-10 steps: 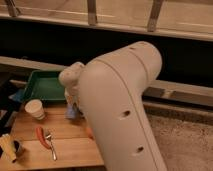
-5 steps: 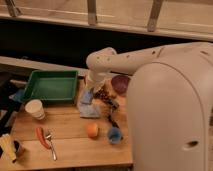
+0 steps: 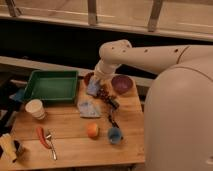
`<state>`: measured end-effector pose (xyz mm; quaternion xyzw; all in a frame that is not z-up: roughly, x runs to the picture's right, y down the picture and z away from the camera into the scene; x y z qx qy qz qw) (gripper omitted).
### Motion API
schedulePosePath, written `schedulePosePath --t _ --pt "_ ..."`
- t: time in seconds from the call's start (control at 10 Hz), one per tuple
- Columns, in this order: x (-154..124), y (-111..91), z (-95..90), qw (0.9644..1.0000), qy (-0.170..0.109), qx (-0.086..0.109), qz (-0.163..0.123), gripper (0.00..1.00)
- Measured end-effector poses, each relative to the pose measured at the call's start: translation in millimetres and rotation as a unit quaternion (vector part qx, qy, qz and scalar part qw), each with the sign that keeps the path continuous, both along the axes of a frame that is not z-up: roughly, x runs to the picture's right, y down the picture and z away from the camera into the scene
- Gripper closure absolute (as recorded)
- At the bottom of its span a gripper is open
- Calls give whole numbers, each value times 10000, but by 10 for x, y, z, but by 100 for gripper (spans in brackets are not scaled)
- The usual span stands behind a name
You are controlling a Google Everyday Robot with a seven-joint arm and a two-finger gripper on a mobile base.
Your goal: Place sponge in purple bowl
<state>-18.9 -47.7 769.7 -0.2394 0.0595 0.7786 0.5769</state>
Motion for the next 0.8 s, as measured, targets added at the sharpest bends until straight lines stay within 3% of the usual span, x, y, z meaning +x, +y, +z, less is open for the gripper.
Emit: schedulePosePath --t 0.2,0.5,0.8 --pt "16 -18 6 10000 36 25 51 100" --pt "310 -234 94 9983 189 98 535 100" --pt "998 -545 390 9896 330 88 1395 100"
